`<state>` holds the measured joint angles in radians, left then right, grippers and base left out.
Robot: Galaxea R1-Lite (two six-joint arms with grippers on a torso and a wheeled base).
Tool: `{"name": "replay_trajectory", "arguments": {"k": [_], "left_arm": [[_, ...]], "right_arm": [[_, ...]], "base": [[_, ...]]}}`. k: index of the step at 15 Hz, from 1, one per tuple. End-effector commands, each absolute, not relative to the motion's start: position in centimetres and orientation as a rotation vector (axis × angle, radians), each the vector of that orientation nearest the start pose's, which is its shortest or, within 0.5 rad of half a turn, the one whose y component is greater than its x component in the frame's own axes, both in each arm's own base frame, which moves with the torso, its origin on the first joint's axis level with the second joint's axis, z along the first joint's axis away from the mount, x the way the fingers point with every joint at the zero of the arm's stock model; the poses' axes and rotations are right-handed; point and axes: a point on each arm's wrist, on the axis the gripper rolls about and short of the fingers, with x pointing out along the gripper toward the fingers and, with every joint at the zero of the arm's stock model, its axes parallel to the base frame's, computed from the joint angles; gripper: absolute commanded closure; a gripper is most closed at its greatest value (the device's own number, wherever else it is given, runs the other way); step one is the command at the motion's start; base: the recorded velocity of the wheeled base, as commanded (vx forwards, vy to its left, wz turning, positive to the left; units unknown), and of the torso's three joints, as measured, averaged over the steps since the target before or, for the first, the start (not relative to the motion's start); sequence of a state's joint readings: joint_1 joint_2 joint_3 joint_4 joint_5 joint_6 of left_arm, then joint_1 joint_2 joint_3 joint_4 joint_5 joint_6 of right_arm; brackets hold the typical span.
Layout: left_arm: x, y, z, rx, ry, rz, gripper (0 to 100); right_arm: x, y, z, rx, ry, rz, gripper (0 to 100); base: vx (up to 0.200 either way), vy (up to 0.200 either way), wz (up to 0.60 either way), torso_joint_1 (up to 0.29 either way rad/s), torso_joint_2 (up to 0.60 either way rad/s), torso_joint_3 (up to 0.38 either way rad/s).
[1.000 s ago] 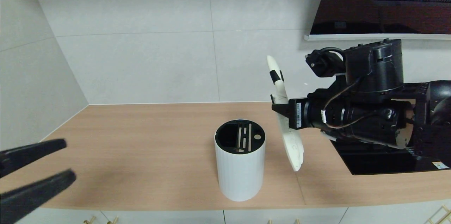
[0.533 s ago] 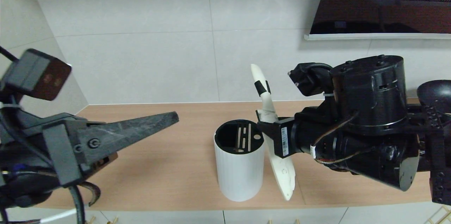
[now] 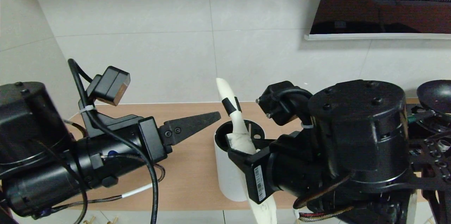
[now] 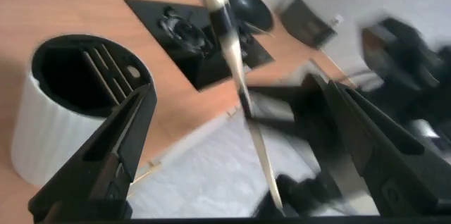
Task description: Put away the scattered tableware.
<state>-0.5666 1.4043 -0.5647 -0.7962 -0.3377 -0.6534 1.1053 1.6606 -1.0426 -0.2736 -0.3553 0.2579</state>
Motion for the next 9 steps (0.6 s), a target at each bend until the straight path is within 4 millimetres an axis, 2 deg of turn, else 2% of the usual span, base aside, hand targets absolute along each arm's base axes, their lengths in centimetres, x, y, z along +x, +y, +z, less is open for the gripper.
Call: {"name": "replay_trajectory", "arguments": {"k": [1,4,9], "left_arm": [[19.4,-13.8,20.4,-0.595,0.367,-0.833,0],[19.7,-14.1,20.4,-0.594,0.363,-0.813,0],[19.9,-14.4,20.1,-0.591,0.37,-0.812,0]], "right_arm": [[13.9,28.7,21.2,-0.017,0.371,0.726,100],[14.0,29.6,20.3,-0.024,0.37,0.714,100],[13.6,29.9,20.3,-0.02,0.365,0.728,100]], "base": [[0.0,0.0,0.0,0.0,0.0,0.0],[0.0,0.0,0.0,0.0,0.0,0.0],[0.0,0.0,0.0,0.0,0.0,0.0]]}}
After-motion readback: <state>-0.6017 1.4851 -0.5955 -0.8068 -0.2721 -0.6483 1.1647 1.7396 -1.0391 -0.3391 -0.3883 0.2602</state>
